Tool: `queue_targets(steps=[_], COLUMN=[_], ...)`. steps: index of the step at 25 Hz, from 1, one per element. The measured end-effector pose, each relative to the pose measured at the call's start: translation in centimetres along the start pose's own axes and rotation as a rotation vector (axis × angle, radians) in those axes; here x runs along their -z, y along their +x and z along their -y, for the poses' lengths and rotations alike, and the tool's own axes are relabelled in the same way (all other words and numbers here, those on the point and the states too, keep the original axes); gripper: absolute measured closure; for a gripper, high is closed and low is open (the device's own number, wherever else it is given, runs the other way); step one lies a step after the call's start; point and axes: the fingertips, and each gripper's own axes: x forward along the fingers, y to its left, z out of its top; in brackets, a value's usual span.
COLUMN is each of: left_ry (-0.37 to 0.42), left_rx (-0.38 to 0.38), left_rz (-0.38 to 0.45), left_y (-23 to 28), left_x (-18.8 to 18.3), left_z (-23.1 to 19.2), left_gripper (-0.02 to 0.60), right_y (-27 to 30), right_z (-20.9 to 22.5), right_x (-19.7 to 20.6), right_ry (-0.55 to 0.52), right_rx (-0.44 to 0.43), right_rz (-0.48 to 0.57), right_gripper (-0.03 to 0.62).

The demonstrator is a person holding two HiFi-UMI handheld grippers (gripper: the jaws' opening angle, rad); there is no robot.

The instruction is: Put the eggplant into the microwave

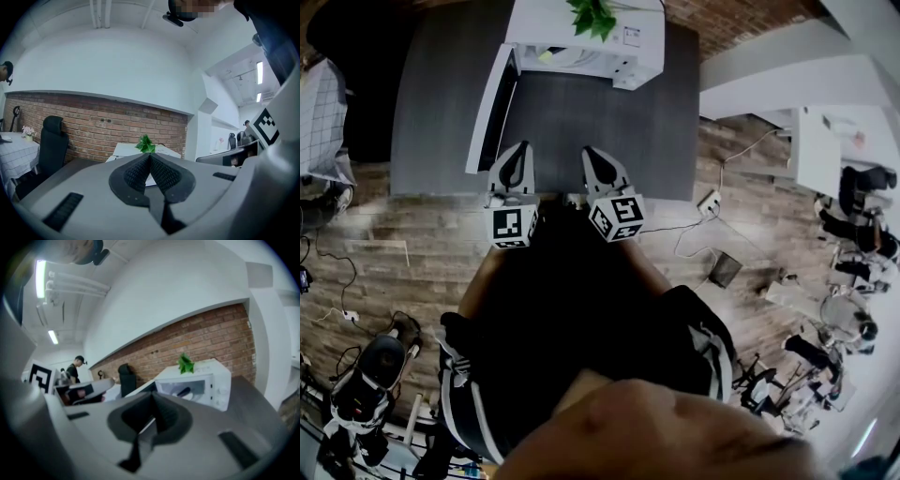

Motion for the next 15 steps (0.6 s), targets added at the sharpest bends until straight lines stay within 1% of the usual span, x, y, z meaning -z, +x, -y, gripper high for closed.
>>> queue_targets(steps=[15], left_ry=[-0.008], left_rx=[0.007], left_rz=[0.001], left_y=[-0.09], left_x=[0.15], left_z=[-0.41], left_gripper=[0.546], right_y=[0.7], right_z=[-0.08], right_x=[0.28], right_ry=[-0.007], right_rx=[0.011], right_rz=[-0.009], right_gripper=[0.563])
